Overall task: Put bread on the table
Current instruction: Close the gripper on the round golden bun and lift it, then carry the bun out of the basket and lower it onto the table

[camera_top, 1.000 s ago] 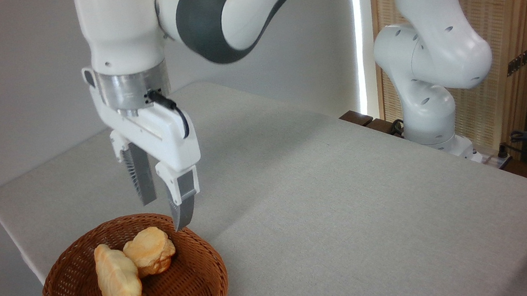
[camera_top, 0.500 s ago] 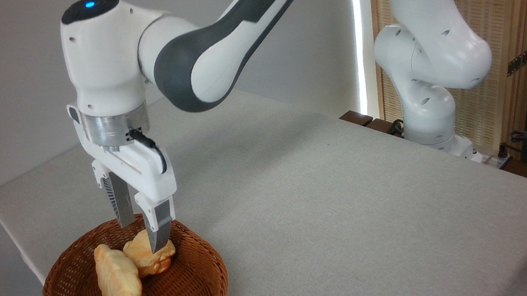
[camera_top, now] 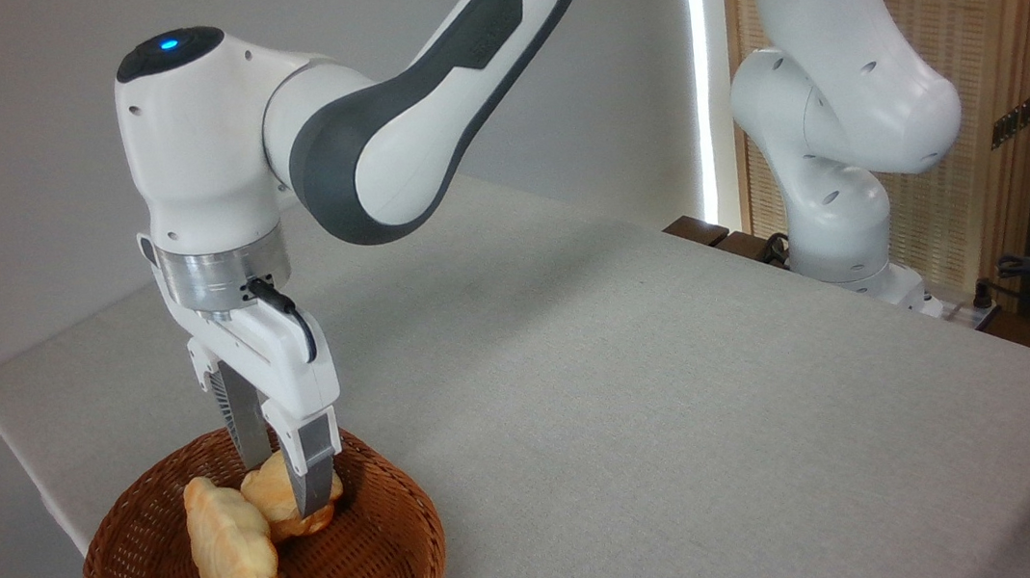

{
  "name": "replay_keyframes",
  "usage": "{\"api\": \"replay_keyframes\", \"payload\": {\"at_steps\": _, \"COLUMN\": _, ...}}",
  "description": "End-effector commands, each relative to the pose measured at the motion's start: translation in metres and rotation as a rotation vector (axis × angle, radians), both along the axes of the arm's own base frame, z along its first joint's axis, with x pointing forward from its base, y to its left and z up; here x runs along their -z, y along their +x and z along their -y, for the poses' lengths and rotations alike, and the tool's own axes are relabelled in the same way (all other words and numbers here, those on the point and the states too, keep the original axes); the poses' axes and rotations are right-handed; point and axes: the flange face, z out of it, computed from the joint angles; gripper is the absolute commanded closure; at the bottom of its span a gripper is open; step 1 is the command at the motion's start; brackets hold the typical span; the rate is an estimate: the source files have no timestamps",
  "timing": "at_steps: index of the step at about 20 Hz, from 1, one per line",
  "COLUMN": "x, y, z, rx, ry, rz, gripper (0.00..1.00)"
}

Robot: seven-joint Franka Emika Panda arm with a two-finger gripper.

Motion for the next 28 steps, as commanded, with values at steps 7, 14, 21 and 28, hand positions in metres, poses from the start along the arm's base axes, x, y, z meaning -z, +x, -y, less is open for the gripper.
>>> {"api": "replay_keyframes", "payload": {"at_steps": 7, "x": 0.020, "y": 0.002, "z": 0.017, "rx": 0.028, "ry": 0.006, "rz": -0.014, "gripper": 0.00}}
{"api": "replay_keyframes", "payload": {"at_steps": 14, "x": 0.011, "y": 0.005, "z": 0.008, "rx": 0.047, "ry": 0.028, "rz": 0.007, "gripper": 0.60}}
{"api": "replay_keyframes", "payload": {"at_steps": 21, "x": 0.008, "y": 0.005, "z": 0.005, "rx": 0.040, "ry": 0.027, "rz": 0.013, "gripper": 0.58}}
{"api": "replay_keyframes", "payload": {"at_steps": 28, "x": -0.054, "y": -0.006, "z": -0.033, "rx": -0.047, "ry": -0.007, "rz": 0.067, "gripper": 0.48}}
